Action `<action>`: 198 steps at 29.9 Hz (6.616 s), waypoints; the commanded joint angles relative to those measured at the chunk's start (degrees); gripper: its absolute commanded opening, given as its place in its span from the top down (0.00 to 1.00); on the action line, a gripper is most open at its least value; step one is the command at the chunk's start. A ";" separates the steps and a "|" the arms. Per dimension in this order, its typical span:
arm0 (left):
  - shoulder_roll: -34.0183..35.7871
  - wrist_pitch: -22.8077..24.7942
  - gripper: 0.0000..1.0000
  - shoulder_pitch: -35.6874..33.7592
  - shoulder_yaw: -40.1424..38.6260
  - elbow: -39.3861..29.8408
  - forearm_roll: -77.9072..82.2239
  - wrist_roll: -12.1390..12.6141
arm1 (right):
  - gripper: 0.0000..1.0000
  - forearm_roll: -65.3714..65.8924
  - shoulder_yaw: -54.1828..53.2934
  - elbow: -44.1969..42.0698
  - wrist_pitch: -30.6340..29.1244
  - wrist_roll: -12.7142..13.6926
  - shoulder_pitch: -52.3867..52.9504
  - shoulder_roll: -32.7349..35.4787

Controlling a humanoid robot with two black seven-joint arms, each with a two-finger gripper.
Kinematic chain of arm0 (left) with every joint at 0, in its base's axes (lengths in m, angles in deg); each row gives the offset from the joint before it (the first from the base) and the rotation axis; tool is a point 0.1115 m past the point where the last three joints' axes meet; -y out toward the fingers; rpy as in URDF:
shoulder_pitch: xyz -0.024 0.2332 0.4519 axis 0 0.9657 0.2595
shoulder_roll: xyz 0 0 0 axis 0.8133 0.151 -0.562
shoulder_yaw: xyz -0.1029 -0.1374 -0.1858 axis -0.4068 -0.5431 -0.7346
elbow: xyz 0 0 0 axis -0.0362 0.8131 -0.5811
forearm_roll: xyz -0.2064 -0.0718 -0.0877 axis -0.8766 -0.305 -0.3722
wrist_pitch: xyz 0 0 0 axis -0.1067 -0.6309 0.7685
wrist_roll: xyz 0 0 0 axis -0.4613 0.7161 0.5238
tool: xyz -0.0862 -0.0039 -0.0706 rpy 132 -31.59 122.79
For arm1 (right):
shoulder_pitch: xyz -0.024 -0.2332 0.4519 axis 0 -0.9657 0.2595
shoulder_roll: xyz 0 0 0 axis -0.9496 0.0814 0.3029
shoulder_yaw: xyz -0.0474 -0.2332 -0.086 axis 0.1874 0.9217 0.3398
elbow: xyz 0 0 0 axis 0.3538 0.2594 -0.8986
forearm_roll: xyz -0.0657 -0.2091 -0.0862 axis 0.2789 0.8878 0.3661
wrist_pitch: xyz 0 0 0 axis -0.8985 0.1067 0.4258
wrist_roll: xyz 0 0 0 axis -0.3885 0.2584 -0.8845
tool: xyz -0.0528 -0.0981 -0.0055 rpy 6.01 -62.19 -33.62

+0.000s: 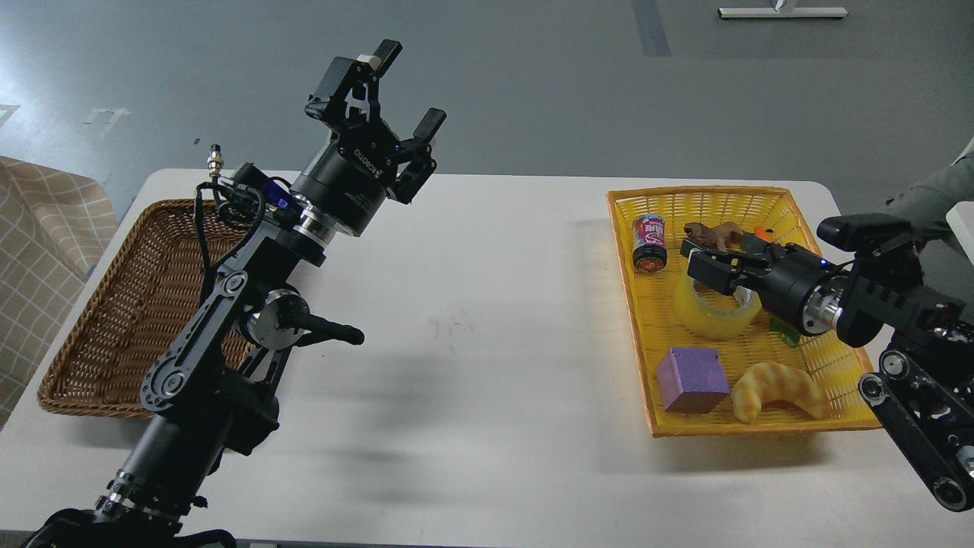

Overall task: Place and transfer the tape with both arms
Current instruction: 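Close the right gripper on the clear tape roll's rim, then lift the tape roll out of the tray with the right gripper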

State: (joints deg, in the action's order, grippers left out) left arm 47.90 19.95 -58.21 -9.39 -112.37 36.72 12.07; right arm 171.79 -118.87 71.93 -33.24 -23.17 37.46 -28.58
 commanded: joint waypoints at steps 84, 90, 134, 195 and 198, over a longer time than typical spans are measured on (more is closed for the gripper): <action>1.35 1.31 0.01 -1.02 0.39 0.02 -0.59 0.00 | 0.01 0.92 12.69 -16.99 0.80 -0.21 10.26 -4.08; 1.36 1.31 0.01 -0.93 0.39 0.02 -0.59 0.00 | 0.13 0.92 12.78 -17.17 0.01 -0.74 10.70 -2.32; 1.00 1.57 0.01 -0.40 0.13 0.11 -0.15 0.00 | 0.33 0.92 14.89 -16.12 -4.56 -0.30 11.58 -1.88; 0.92 1.31 0.01 -0.84 0.30 -0.59 -0.24 0.08 | 0.95 -10.96 14.27 -12.34 -6.46 -1.00 25.99 0.93; 1.00 1.22 0.01 -1.11 0.39 -0.51 -0.24 0.08 | 0.95 -10.96 14.97 -12.42 -6.46 -1.00 27.66 0.32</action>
State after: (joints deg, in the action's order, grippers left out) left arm 48.86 21.24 -59.11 -9.10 -112.92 36.48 12.07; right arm 161.01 -104.57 59.62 -39.70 -24.19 63.49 -27.70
